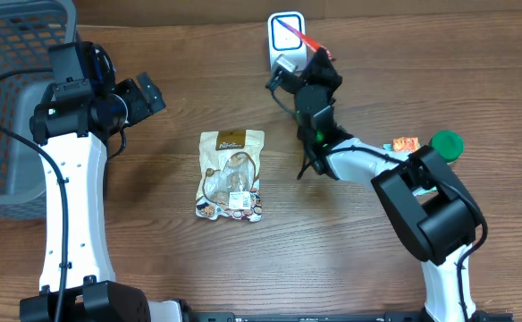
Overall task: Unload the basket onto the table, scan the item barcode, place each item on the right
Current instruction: 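Lift the red stick snack and carry it to the scanner, then hold the red stick snack's barcode against the scanner window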
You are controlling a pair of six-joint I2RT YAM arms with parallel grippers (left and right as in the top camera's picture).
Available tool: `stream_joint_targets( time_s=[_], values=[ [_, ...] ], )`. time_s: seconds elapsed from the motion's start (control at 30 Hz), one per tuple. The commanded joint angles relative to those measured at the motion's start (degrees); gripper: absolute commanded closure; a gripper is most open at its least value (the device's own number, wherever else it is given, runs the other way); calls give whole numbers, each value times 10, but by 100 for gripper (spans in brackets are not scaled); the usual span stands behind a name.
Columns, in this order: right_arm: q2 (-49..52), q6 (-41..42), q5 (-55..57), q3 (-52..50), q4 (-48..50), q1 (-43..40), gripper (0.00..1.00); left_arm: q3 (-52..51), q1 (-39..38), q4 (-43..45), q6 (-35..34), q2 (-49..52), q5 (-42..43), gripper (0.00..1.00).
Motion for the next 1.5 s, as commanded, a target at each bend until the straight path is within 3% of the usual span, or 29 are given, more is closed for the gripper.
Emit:
stream_joint_targets(
  time_s=[0.0,0.2,0.63,1.47],
  values=[
    [20,-28,-26,3,15,-9,96,7,0,1,9,-13,-2,0],
    [77,-137,-33,42,44,-13,96,7,0,1,9,-13,-2,0],
    [131,-111,-37,184,0,-24,96,7,0,1,9,-13,-2,0],
    [196,-125,-22,189,-13,-28,96,7,-1,1,9,-13,-2,0]
  ],
)
